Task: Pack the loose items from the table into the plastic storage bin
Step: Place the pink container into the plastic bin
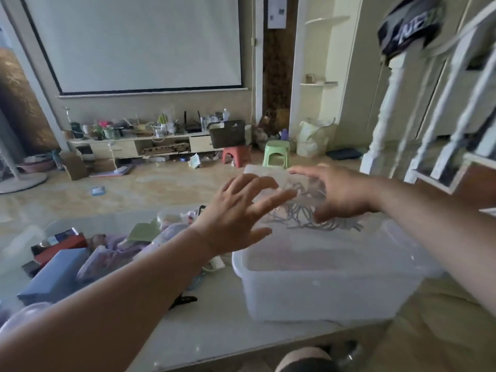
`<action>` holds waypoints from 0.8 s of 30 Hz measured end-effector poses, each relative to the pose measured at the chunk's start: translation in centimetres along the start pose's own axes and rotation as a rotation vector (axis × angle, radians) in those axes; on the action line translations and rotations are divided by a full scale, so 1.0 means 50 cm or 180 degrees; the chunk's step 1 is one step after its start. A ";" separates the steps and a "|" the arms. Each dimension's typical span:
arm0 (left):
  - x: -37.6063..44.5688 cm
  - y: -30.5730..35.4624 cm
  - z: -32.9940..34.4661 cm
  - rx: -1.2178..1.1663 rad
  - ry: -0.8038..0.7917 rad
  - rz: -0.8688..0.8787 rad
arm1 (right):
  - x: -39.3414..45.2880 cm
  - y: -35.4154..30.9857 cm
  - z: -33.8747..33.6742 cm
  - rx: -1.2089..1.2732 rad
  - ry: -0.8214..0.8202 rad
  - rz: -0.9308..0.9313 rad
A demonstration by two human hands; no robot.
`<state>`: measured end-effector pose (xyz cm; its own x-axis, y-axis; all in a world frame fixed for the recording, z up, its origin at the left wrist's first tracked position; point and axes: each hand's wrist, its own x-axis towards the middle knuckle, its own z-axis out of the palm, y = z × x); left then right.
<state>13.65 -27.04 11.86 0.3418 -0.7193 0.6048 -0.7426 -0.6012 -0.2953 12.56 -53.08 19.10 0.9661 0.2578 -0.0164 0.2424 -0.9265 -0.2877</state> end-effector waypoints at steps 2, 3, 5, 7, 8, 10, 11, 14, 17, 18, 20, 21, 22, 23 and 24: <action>0.043 0.031 0.049 -0.0645 -0.0537 -0.0360 | -0.011 0.066 0.025 -0.0500 -0.0084 0.0153; 0.057 0.043 0.076 -0.0931 -0.0798 -0.0619 | -0.011 0.091 0.046 -0.0724 -0.0197 0.0205; 0.069 0.059 0.134 -0.1217 -0.1364 -0.1024 | 0.001 0.119 0.096 -0.0921 -0.0515 0.0261; 0.066 0.066 0.193 -0.1308 -0.2098 -0.1215 | 0.029 0.132 0.152 -0.0872 -0.0855 0.0266; 0.058 0.065 0.220 -0.1344 -0.2490 -0.1290 | 0.047 0.131 0.179 -0.0869 -0.1009 0.0224; 0.039 0.061 0.264 -0.1316 -0.3253 -0.1356 | 0.079 0.125 0.239 -0.0983 -0.1253 0.0016; 0.029 0.060 0.279 -0.1203 -0.3594 -0.1304 | 0.090 0.122 0.269 -0.1004 -0.1364 -0.0142; 0.017 0.061 0.305 -0.0829 -0.4170 -0.1007 | 0.110 0.119 0.334 -0.0785 -0.1641 -0.0404; 0.009 0.060 0.312 -0.0743 -0.4310 -0.0975 | 0.127 0.124 0.354 -0.0782 -0.1829 -0.0370; 0.004 0.059 0.315 -0.0737 -0.4337 -0.0978 | 0.131 0.128 0.357 -0.0803 -0.1843 -0.0381; -0.003 0.057 0.321 -0.0662 -0.4376 -0.0937 | 0.132 0.132 0.365 -0.0896 -0.1834 -0.0432; -0.004 0.056 0.321 -0.0630 -0.4435 -0.0900 | 0.132 0.132 0.368 -0.0936 -0.1862 -0.0447; -0.004 0.058 0.319 -0.0608 -0.4512 -0.0870 | 0.131 0.134 0.370 -0.0942 -0.1882 -0.0453; -0.004 0.059 0.312 -0.0579 -0.4586 -0.0837 | 0.130 0.134 0.371 -0.0916 -0.1891 -0.0441; -0.005 0.059 0.304 -0.0534 -0.4641 -0.0808 | 0.129 0.134 0.372 -0.0901 -0.1898 -0.0400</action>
<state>20.11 -33.94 -0.39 0.6547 -0.3714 -0.6583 -0.5978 -0.7874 -0.1504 18.75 -52.52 -0.74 0.7339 0.4002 -0.5489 0.4423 -0.8948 -0.0611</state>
